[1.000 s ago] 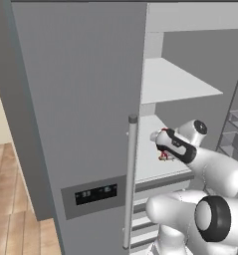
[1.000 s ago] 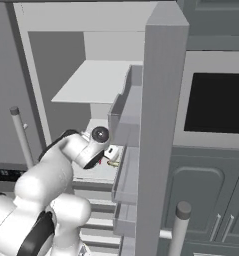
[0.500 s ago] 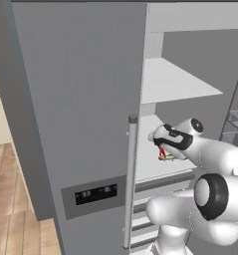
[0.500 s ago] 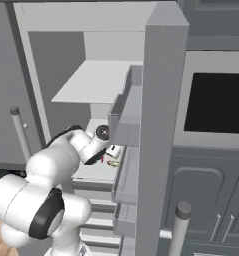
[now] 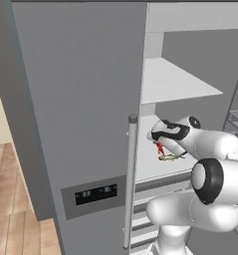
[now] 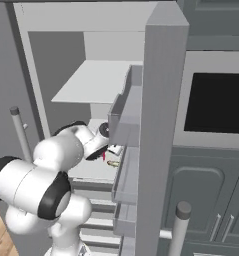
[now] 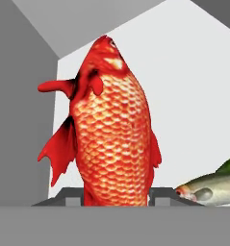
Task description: Place the fish on the counter behind the older fish on the same shelf of the fridge to maintain FIFO order. Close the fridge door when finished.
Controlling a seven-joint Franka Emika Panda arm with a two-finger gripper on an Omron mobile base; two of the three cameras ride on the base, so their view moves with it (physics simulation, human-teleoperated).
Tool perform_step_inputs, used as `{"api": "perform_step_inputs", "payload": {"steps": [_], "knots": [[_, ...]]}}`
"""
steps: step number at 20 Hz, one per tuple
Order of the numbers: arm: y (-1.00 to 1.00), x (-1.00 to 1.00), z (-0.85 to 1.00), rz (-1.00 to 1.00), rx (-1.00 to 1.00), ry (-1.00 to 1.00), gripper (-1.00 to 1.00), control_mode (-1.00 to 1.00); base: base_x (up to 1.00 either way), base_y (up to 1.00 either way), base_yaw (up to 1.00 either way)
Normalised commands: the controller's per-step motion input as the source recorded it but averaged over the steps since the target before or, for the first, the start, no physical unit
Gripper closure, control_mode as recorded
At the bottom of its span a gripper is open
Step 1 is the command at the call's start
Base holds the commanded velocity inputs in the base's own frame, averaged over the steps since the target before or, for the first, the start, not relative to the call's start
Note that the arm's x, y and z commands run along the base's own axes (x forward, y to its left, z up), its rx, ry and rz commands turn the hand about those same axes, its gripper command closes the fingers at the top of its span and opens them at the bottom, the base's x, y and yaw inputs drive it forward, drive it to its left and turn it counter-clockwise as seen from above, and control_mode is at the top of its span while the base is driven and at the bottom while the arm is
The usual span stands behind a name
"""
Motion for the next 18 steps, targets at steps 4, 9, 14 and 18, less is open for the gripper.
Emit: {"api": "perform_step_inputs", "payload": {"steps": [4,9,14,18], "knots": [[0.07,0.21,-0.03,0.00,-0.01,0.00,1.00,-1.00,0.00,0.00,0.00],[0.16,0.27,0.00,0.00,-0.02,0.00,1.00,-1.00,0.00,0.00,0.00],[0.12,0.37,-0.21,0.00,-0.03,0.00,1.00,-1.00,0.00,0.00,0.00],[0.02,0.33,-0.28,0.00,-0.04,0.00,1.00,-1.00,0.00,0.00,0.00]]}}
